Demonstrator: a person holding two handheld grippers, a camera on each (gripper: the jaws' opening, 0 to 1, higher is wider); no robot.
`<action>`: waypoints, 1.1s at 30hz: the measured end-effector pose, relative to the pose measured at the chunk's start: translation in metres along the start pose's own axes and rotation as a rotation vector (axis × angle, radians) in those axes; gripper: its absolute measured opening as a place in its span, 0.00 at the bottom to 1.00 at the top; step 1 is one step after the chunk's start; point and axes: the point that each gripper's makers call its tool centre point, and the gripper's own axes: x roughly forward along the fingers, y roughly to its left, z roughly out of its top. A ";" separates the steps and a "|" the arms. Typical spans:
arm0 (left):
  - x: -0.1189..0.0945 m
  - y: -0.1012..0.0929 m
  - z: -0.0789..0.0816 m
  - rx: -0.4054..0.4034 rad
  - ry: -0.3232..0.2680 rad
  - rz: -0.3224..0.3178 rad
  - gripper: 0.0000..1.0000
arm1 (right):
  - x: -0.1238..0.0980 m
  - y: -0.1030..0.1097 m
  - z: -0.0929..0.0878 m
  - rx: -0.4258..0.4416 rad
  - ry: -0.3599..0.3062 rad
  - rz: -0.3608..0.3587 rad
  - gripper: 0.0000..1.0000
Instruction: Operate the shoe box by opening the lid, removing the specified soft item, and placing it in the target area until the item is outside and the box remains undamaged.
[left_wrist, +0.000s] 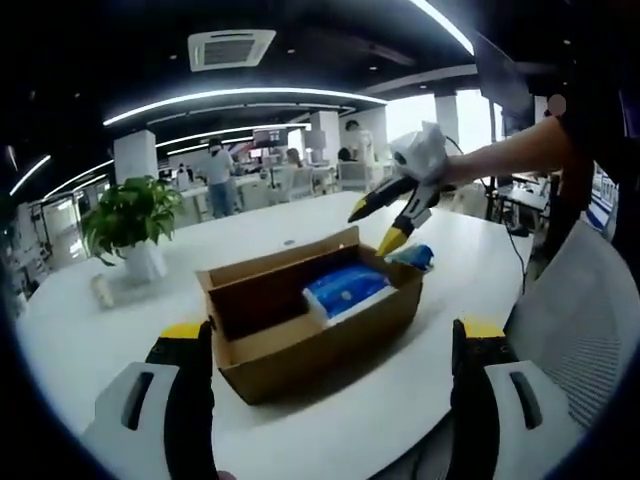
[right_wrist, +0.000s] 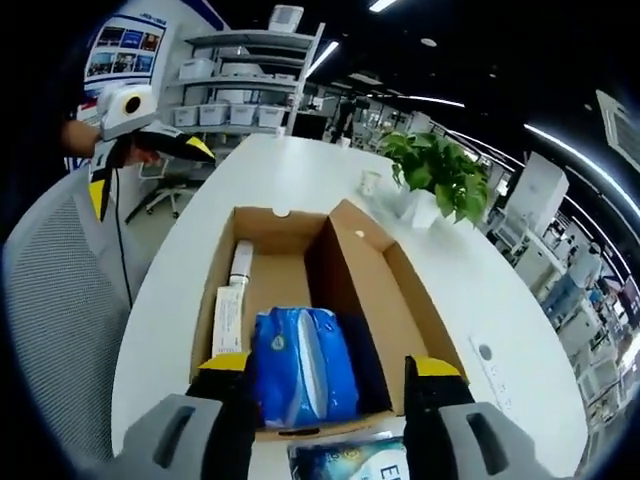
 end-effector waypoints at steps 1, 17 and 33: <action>0.000 -0.002 -0.001 0.002 0.001 0.003 0.99 | 0.004 0.000 -0.001 -0.009 0.010 0.001 0.51; -0.002 -0.008 0.001 -0.053 0.013 0.043 0.99 | 0.042 0.000 -0.015 -0.078 0.094 0.008 0.24; -0.010 -0.020 -0.002 -0.097 0.059 0.045 0.99 | 0.074 0.000 -0.031 -0.136 0.191 0.002 0.03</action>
